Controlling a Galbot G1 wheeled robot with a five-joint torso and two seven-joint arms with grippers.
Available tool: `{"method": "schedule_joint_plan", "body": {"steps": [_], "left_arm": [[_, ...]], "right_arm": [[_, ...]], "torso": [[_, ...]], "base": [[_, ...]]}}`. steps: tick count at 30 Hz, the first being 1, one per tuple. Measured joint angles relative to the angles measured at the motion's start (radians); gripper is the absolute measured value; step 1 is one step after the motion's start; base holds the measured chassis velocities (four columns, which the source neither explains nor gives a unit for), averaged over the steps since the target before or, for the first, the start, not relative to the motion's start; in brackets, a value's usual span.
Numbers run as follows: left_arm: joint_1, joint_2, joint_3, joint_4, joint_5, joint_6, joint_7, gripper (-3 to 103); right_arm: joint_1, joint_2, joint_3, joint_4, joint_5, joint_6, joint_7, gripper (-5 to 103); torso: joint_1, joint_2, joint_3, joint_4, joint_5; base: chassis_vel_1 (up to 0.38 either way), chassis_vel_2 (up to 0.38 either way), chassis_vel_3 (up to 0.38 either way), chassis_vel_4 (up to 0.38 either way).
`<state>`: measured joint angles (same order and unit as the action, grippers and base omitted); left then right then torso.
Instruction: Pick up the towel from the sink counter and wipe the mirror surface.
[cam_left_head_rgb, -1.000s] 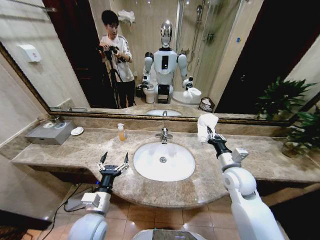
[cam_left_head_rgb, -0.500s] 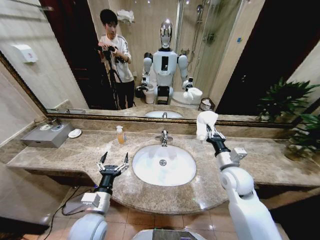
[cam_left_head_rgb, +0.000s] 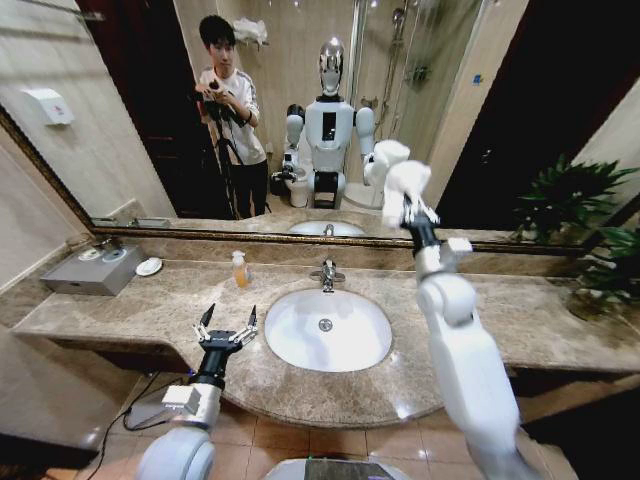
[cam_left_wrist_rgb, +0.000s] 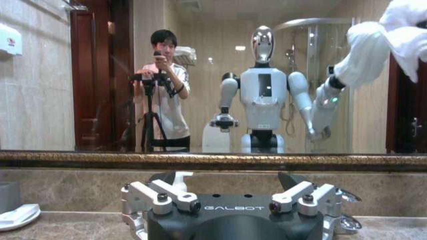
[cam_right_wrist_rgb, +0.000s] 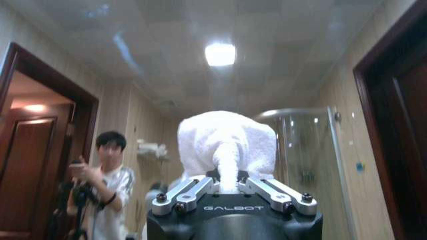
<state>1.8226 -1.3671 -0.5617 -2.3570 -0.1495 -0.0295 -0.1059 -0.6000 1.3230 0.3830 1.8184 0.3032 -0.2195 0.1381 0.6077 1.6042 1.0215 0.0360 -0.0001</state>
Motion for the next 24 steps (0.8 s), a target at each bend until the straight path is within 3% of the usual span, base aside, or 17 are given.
{"method": "schedule_joint_plan", "body": {"steps": [7,19,24], "left_arm": [[0.0,0.0,0.0,0.0,0.0,0.0,0.0,100],[0.0,0.0,0.0,0.0,0.0,0.0,0.0,100],[0.0,0.0,0.0,0.0,0.0,0.0,0.0,100]], "right_arm": [[0.166,-0.009,-0.041,-0.105,0.006,-0.017,0.007,9],[-0.021,0.051,-0.076,-0.175,-0.068,0.055,-0.061,9],[0.04,0.025,-0.076,-0.158,-0.064,0.033,-0.053,9]], "torso": [[0.0,0.0,0.0,-0.0001,-0.0007],[0.0,0.0,0.0,-0.0001,0.0003],[0.0,0.0,0.0,0.0001,0.0]], "base": [[0.0,0.0,0.0,0.0],[0.0,0.0,0.0,0.0],[0.0,0.0,0.0,0.0]]}}
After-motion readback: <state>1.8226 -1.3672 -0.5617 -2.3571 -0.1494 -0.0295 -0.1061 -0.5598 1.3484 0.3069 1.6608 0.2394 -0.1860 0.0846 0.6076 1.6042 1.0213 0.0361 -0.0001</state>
